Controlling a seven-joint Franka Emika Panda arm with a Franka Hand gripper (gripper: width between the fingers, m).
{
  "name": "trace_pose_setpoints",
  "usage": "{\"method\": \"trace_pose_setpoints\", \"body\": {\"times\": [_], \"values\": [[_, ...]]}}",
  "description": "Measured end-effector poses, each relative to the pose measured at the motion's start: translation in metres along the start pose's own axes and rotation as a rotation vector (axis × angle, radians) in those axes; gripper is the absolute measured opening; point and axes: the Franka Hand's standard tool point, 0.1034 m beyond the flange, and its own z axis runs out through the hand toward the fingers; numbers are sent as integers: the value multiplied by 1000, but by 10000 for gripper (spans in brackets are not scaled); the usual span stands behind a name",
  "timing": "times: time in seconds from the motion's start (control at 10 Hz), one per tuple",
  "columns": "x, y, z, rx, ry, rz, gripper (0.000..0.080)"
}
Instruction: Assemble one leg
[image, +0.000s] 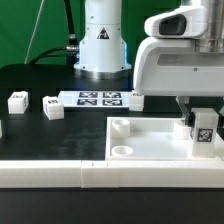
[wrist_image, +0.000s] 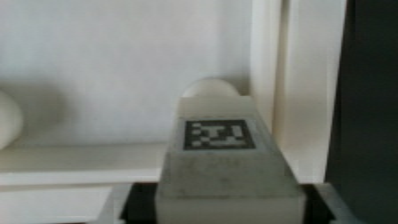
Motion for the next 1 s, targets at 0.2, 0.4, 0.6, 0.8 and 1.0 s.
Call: {"method": "trace_pose_setpoints", "body": {"times": [0.2, 0.4, 0.6, 0.8, 1.0], "values": [[0, 1, 0, 3, 4, 257, 291], [1, 3, 0, 18, -5, 525, 291], [1, 4, 0, 18, -6, 717, 291], [0, 4, 1, 18, -10, 1016, 291], [-1, 4, 0, 14, -12, 1174, 291]]}}
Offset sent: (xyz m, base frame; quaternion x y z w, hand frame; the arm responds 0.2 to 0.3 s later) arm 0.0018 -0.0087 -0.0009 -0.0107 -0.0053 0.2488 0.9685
